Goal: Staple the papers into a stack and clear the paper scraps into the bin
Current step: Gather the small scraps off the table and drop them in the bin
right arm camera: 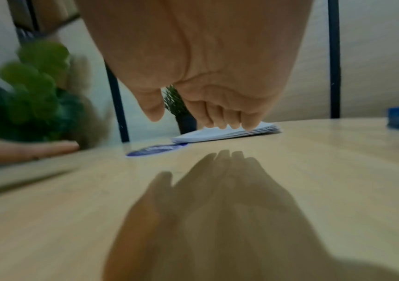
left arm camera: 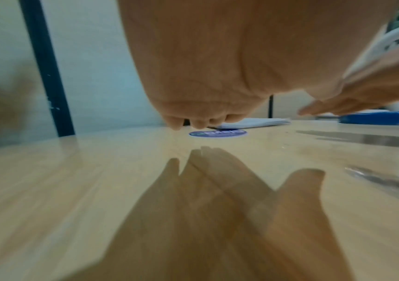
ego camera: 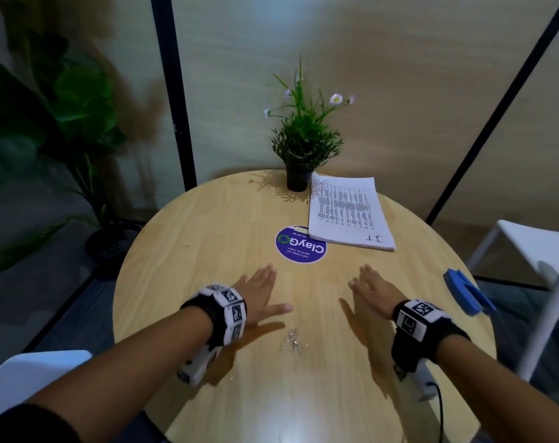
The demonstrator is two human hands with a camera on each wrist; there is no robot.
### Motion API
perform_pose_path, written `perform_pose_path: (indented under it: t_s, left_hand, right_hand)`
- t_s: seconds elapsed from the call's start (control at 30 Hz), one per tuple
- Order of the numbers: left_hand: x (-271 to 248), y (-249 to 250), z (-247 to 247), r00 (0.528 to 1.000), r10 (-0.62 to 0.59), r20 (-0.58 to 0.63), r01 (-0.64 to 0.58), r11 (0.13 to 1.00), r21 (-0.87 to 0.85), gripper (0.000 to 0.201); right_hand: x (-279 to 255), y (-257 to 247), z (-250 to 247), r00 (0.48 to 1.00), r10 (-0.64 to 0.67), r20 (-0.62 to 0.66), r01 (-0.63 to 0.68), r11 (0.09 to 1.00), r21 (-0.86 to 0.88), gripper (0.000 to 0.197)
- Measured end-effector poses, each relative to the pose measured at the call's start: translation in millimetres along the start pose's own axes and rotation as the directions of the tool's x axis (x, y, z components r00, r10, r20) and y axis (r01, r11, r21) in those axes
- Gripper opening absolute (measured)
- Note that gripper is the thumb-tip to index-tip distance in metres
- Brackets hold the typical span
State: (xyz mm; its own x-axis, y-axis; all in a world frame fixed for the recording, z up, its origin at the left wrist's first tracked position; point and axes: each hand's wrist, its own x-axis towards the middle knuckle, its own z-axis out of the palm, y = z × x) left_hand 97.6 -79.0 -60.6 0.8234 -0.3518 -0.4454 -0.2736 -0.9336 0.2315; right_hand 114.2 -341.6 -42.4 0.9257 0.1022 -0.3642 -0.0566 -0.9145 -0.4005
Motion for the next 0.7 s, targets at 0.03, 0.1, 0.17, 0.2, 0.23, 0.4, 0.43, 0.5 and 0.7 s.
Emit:
perform_pose_path:
  t_s: [0.03, 0.1, 0.17, 0.2, 0.23, 0.4, 0.43, 0.5, 0.7]
  left_hand:
    - [9, -4, -9, 0.999, -0.03, -0.027, 0.03, 0.999, -0.013, 0.097]
    - [28, -10, -24, 0.995, -0.067, -0.067, 0.067, 0.998, -0.014, 0.093]
    - [45, -14, -35, 0.994, -0.086, -0.068, 0.087, 0.996, 0.012, 0.093]
    - [53, -16, -37, 0.994, -0.091, -0.06, 0.093, 0.995, 0.028, 0.094]
    - [60, -17, -38, 0.994, -0.092, -0.053, 0.095, 0.995, 0.043, 0.094]
    - [83, -15, -33, 0.997, -0.076, 0.0, 0.076, 0.994, 0.074, 0.092]
    - [86, -13, -31, 0.998, -0.07, 0.007, 0.069, 0.995, 0.074, 0.091]
    - [90, -8, -29, 0.999, -0.045, 0.016, 0.044, 0.997, 0.069, 0.09]
    - [75, 19, -24, 0.984, 0.139, 0.112, -0.153, 0.98, 0.126, 0.082]
  right_hand:
    - [11, 6, -2, 0.999, 0.038, 0.011, -0.037, 0.998, -0.052, 0.062]
    - [30, 14, -1, 0.996, 0.085, 0.016, -0.083, 0.99, -0.115, 0.059]
    - [43, 17, 8, 0.996, 0.088, 0.027, -0.083, 0.983, -0.164, 0.067]
    - [47, 17, 14, 0.996, 0.075, 0.041, -0.066, 0.979, -0.192, 0.072]
    - [50, 14, 19, 0.997, 0.047, 0.055, -0.033, 0.976, -0.217, 0.076]
    - [37, -15, 32, 0.969, -0.137, 0.207, 0.184, 0.956, -0.227, 0.078]
    - [30, -19, 34, 0.952, -0.172, 0.254, 0.231, 0.947, -0.224, 0.078]
    - [13, -24, 41, 0.909, -0.238, 0.343, 0.323, 0.921, -0.216, 0.083]
    - [-35, -28, 59, 0.784, -0.302, 0.542, 0.435, 0.89, -0.133, 0.082]
